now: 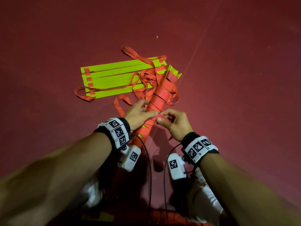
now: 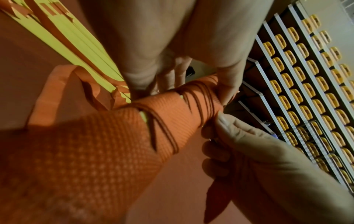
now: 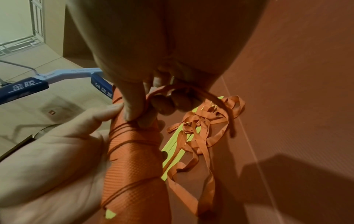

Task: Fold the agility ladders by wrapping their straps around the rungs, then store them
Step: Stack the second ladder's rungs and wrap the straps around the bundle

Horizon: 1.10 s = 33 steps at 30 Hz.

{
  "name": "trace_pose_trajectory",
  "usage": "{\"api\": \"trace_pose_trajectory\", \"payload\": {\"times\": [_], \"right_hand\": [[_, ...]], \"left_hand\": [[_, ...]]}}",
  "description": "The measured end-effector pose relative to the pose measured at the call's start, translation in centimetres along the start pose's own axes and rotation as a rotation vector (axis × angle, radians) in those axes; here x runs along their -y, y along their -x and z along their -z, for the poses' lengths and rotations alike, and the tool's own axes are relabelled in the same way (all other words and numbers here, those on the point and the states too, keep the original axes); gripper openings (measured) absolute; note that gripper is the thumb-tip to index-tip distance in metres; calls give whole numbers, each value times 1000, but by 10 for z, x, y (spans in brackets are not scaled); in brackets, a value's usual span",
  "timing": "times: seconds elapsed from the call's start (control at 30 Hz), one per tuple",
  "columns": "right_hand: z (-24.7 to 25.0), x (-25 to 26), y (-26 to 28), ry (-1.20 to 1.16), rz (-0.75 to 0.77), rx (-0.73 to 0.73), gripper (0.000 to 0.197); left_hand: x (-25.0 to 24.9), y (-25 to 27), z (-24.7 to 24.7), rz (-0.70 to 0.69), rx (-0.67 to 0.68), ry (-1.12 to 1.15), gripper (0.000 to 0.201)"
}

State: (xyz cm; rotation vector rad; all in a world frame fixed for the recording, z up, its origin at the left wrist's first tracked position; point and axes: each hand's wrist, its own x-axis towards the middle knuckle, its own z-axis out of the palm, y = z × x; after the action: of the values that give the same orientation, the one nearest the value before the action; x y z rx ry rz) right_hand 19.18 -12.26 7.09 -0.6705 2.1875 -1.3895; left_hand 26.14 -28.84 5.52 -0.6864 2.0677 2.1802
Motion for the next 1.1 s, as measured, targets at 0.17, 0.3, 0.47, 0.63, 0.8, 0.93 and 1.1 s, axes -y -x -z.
{"api": "trace_pose_trajectory", "payload": {"times": [0.17,0.3,0.47,0.63,0.8,0.93,1.1], "right_hand": [[-4,-3,-3,56,66,-43,13],[2,0,-3,137,-7,-99,24],[3,2,0,26,0,11,15],[5,-6,1,55,43,10,18],[8,-15,-1,61,-80,-125,20],[8,-15,-2,78,-93,-121,21],[4,-9,-2,53,-21,-37,14]], "left_hand": [[-4,2,-1,-63,119,-97,91],[-1,2,-3,-46,104,3,91],[0,1,-3,-39,87,53,75],[2,-1,2,-8,53,98,70],[-2,1,6,-24,60,57,41],[0,-1,3,23,12,141,41],[-5,2,3,39,1,136,72]]}}
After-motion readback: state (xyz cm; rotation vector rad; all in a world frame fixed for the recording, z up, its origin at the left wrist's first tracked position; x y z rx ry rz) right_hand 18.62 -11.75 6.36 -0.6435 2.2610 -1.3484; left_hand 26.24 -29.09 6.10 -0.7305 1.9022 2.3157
